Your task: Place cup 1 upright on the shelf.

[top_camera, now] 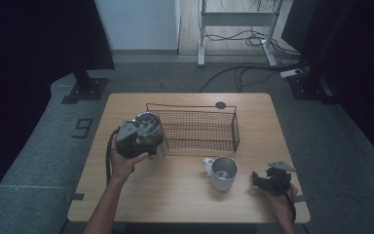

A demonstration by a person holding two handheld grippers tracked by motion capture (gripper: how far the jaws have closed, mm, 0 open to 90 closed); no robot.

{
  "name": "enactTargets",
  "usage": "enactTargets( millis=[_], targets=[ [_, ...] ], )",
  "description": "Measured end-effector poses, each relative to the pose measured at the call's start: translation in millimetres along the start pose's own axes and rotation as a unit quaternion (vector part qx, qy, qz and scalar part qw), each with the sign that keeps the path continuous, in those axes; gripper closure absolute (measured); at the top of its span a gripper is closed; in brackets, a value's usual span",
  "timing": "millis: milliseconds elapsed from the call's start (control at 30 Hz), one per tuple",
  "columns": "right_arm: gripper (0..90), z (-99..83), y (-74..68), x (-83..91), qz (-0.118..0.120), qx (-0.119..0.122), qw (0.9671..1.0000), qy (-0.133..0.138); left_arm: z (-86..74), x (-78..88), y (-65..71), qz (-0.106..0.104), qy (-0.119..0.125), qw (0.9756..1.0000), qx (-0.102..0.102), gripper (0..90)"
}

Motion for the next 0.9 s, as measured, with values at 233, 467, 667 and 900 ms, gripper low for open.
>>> enactTargets(
  millis=[233, 467, 667, 900],
  targets=[
    [13.0, 0.0, -0.1, 0.0, 0.000, 0.000, 1.0000, 0.000, 5.6, -2.4, 0.9, -0.005, 0.003, 1.0000, -0.002, 4.1],
    [13.1, 0.1, -0.2, -0.1, 0.000, -0.001, 1.0000, 0.001, 11.3, -5.0, 2.0, -0.008, 0.002, 0.9999, -0.007, 4.1],
    [13.2, 0.1, -0.2, 0.0, 0.000, 0.000, 1.0000, 0.001, 15.5, -7.0, 3.2, -0.008, 0.004, 0.9999, -0.010, 4.1],
    [13.2, 0.0, -0.2, 0.1, 0.000, -0.001, 1.0000, 0.000, 21.2, -9.8, 3.0, -0.010, 0.004, 0.9999, -0.008, 4.1]
  ],
)
Point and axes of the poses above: each handheld gripper's, and its own axes: x roughly backward along the jaws, z roughly out of its top, y roughly to its right, the point moved 5 cm from there along -x, roughly forward along the jaws, and after that the axes turned 1 degree about -x, right-handed, at the moved point
